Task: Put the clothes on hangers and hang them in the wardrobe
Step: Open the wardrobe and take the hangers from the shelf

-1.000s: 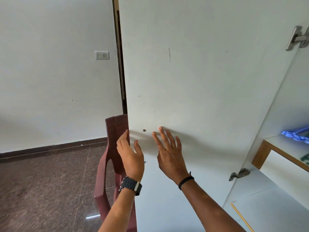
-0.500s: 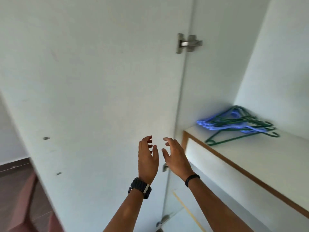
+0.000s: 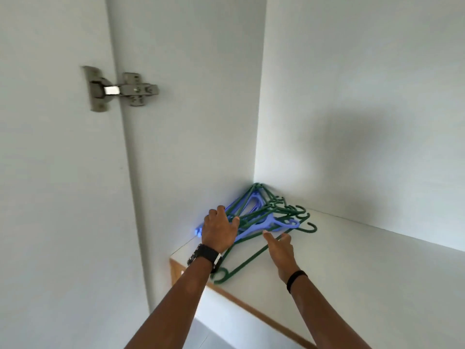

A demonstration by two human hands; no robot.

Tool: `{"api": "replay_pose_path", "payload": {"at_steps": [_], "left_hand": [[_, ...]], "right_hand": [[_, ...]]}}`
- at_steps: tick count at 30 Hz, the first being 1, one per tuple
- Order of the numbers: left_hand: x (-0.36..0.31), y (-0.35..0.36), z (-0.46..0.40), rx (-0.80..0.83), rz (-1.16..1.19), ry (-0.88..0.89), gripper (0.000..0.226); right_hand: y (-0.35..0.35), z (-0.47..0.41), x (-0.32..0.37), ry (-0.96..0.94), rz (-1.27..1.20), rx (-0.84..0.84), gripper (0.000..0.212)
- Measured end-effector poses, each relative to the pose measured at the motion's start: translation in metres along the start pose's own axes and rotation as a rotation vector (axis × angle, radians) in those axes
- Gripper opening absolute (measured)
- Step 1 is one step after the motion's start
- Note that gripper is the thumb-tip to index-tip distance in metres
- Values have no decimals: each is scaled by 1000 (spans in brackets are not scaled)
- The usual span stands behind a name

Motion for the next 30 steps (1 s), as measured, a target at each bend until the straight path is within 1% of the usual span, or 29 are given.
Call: {"api": "replay_pose_path", "payload": {"at_steps": [2, 3, 4, 6, 8, 9, 11, 12, 14, 16, 18, 19, 21, 23, 24, 26, 28, 30], "left_hand": [[6, 18, -41, 103, -108, -45, 72], [12, 29, -61, 179, -129, -78, 82], [17, 41, -79, 263, -128, -113, 92], [26, 64, -107, 429, -91, -184, 103], [29, 85, -127, 548, -98, -216, 106], [28, 93, -136, 578, -120, -211, 105], [25, 104, -148, 618, -162, -193, 103], [23, 108, -152, 637, -177, -185, 104], [19, 115, -152, 652, -227, -153, 110], [20, 119, -150, 643, -264, -131, 110], [21, 118, -152, 635, -251, -123, 108], [22, 115, -154, 639, -238, -119, 108], [22, 109, -157, 682, -195, -114, 105], [20, 106, -154, 731, -135, -103, 93], [20, 105, -151, 735, -109, -91, 88], [20, 102, -143, 690, -69, -79, 82], [23, 103, -135, 654, -20, -114, 81], [27, 108, -128, 660, 26, -158, 88]], "right_hand": [[13, -27, -8, 102, -192, -8, 93], [20, -40, -10, 160, -289, -21, 101], [26, -52, -11, 205, -383, -43, 104], [35, -69, -11, 244, -534, -82, 97], [38, -84, -15, 230, -611, -91, 79], [36, -89, -16, 219, -644, -74, 68], [33, -95, -17, 203, -785, 11, 50], [33, -96, -15, 206, -888, 86, 48], [40, -94, -7, 179, -1025, 280, 55], [51, -96, -4, 164, -1059, 426, 69], [60, -98, -2, 138, -1071, 481, 87], [61, -98, 1, 110, -1067, 503, 89], [62, -94, 6, 63, -1053, 530, 86], [62, -94, 4, 81, -1033, 497, 80], [62, -93, 1, 100, -1017, 467, 77], [61, -91, -4, 137, -967, 388, 77], [58, -85, -3, 161, -939, 361, 74], [50, -81, -4, 156, -929, 343, 72]]}}
Point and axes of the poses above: each hand's wrist, its own z-axis away from the middle knuckle, its own y-axis out of the palm, x = y × z, the point moved 7 cm from there along -z, towards the middle knuckle, and after that the axes turned 1 degree about -x, right-handed, at the moved point
